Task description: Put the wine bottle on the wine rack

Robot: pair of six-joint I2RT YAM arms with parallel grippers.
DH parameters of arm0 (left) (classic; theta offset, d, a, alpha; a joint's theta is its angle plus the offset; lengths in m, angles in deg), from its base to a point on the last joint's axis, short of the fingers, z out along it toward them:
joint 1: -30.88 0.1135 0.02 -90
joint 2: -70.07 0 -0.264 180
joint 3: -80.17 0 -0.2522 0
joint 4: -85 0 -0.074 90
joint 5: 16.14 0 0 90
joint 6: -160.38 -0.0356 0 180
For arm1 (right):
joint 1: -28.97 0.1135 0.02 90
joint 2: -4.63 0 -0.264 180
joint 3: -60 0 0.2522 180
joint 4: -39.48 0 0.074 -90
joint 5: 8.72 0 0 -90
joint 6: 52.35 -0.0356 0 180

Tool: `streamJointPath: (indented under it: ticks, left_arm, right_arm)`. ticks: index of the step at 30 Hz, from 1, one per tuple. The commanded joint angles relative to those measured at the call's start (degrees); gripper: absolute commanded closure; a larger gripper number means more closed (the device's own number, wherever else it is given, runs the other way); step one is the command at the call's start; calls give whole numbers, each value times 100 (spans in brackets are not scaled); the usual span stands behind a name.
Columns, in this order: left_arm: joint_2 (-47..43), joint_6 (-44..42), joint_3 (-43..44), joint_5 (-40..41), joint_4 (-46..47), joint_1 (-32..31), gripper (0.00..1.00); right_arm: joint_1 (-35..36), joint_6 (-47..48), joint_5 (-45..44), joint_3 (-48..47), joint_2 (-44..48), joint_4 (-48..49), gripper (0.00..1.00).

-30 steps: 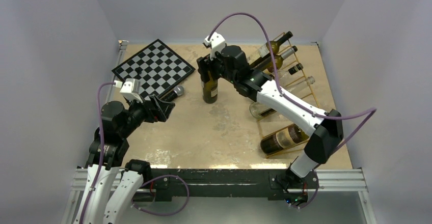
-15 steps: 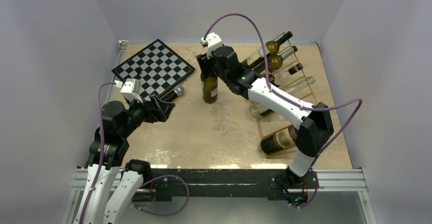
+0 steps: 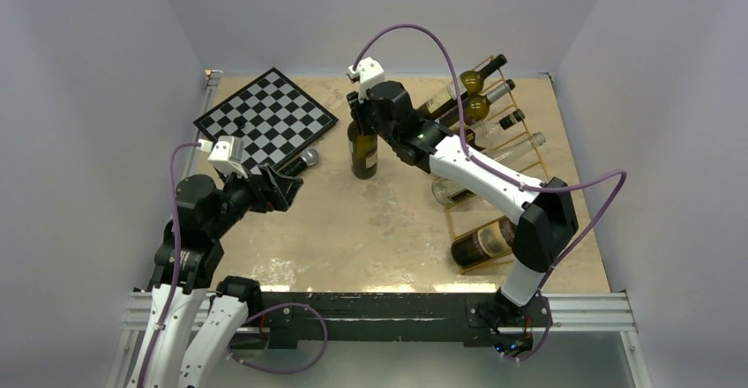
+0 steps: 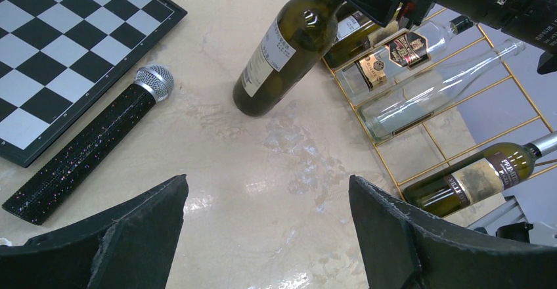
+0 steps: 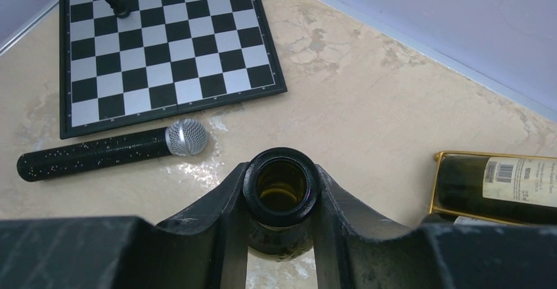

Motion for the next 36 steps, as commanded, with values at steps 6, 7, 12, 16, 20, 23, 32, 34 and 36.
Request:
streamJointPath:
  ticks: [6,7,12,16,20,23,32,34,36]
  left_arm:
    - [39,-86,-6,-11,118,-31,4]
    - [42,-86,9,-19,125,-31,4]
    - [55,-52,35,-69,143,-31,4]
    - [72,-9,52,-142,168,-31,4]
    - [91,72,75,-306,229,-31,4]
    - [107,152,35,-390,280,-31,4]
    - [140,146,10,-415,280,-31,4]
    - [139,113,33,-354,247,-31,4]
    - [136,100,40,-328,229,-31,4]
  right_arm:
    - [16,-157,-251,-176,961,-206,100]
    - [16,-243,-261,-275,1053,-392,100]
    - [0,-624,-389,-383,1731,-1255,100]
    - [-35,-927,-437,-297,2298,-2055,100]
    - [-274,-1281,-597,-208,2806,-2831,100]
    - [-565,-1509,-430,142,3327,-3064,100]
    - [-1035,-1749,-409,1122,4346,-3299,100]
    - [-1050,-1829,-504,1256,4417,-3322,100]
    - [-1056,-1881,-574,1363,4479,-3333,100]
